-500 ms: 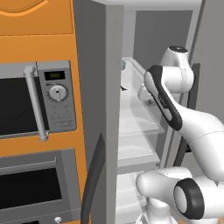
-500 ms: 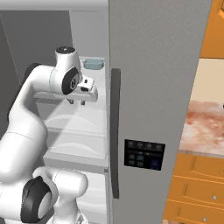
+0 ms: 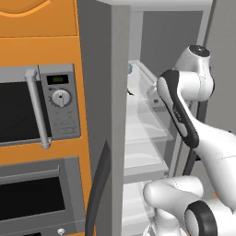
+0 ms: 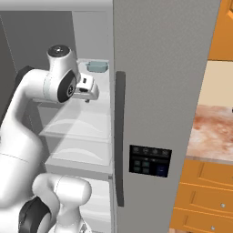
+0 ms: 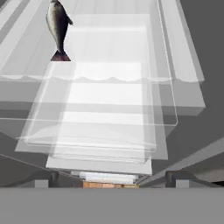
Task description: Take the fish out of the fridge, briefly rinse it in the sink, and place it on the tray next to the sink.
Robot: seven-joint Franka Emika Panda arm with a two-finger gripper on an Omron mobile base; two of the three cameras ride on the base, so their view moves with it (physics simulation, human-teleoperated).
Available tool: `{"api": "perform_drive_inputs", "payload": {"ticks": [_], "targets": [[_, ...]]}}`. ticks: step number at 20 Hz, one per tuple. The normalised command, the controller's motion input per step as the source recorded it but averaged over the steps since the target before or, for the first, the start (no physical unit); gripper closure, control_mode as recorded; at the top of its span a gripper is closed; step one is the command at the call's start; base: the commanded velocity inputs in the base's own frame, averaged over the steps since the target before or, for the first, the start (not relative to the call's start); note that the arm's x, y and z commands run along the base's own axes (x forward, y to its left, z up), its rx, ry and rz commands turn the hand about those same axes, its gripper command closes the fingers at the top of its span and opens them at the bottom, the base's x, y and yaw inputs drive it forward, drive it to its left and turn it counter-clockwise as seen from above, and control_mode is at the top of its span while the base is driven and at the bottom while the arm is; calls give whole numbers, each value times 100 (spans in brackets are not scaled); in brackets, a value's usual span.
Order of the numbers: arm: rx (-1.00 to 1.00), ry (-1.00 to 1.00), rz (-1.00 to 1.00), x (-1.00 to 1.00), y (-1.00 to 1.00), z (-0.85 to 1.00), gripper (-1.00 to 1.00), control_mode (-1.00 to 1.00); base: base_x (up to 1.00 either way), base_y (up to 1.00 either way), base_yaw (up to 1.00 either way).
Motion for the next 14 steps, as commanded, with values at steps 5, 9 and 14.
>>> {"api": "perform_drive_inputs", "payload": {"ticks": [5,9,14], "targets": [[0,-22,4,-8,13,11,-100,-100,0,0,0],[0,0,1,-2,10,0,-100,-100,0,0,0],[0,1,0,4,49,28,-100,-100,0,0,0]]}}
